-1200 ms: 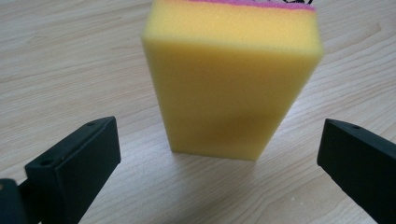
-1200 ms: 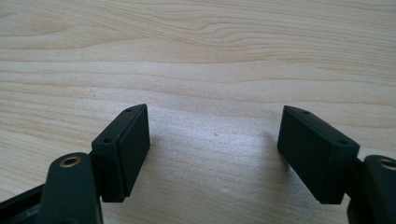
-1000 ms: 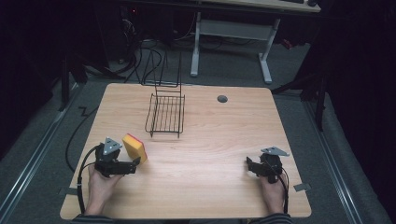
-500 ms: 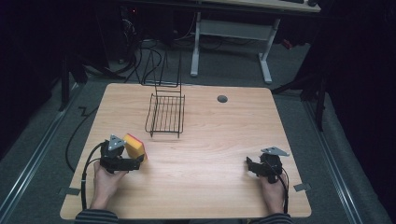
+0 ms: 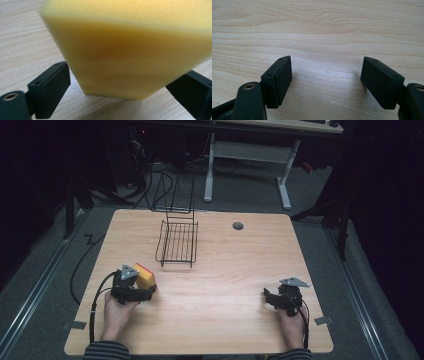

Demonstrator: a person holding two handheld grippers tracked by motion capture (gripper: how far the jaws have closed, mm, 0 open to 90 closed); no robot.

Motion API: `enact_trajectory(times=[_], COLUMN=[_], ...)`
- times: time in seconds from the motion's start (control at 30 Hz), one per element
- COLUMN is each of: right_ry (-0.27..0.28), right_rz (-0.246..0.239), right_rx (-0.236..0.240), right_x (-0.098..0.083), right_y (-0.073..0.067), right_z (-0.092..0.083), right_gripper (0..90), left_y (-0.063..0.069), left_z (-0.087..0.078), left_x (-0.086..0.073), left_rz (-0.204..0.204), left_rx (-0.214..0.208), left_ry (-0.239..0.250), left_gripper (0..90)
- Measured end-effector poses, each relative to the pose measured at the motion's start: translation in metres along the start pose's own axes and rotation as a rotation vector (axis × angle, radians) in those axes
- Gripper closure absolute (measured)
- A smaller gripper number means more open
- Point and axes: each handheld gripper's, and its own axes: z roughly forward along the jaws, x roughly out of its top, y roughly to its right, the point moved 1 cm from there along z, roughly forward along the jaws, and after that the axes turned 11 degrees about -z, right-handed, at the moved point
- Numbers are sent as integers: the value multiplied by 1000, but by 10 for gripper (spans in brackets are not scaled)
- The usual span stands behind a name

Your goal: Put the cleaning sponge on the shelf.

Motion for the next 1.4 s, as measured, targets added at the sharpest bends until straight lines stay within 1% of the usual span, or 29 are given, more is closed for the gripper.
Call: enact_trajectory(times=[0.07,0.2,0.3,0.37,0.57,0.67,0.8,0.87,1.03,1.23,1.4], right_ry=[0,0,0,0,0,0,0,-1,0,0,0], right_rz=[0,-1,0,-1,-1,0,0,3,0,-2,-1], right_rx=[0,0,0,0,0,0,0,0,0,0,1], right_x=[0,0,0,0,0,0,0,0,0,0,0], right_y=[0,0,0,0,0,0,0,0,0,0,0], right_z=[0,0,0,0,0,0,0,0,0,0,0], right_gripper=[255,254,254,255,254,254,254,254,254,253,253], left_y=[0,1,1,1,1,2,2,1,1,0,2], left_z=[1,3,4,4,1,-1,-4,-7,-14,-23,-29], left_x=[0,-1,-2,-1,-2,-1,-1,0,0,2,5], left_rz=[0,10,19,21,30,36,26,26,14,-1,15], left_rx=[-3,-2,2,-3,-16,-22,-43,-42,-66,-78,-74], left_ry=[-2,-8,-13,-14,-16,-5,-4,0,5,20,19], left_gripper=[137,166,210,222,235,240,244,244,246,246,246])
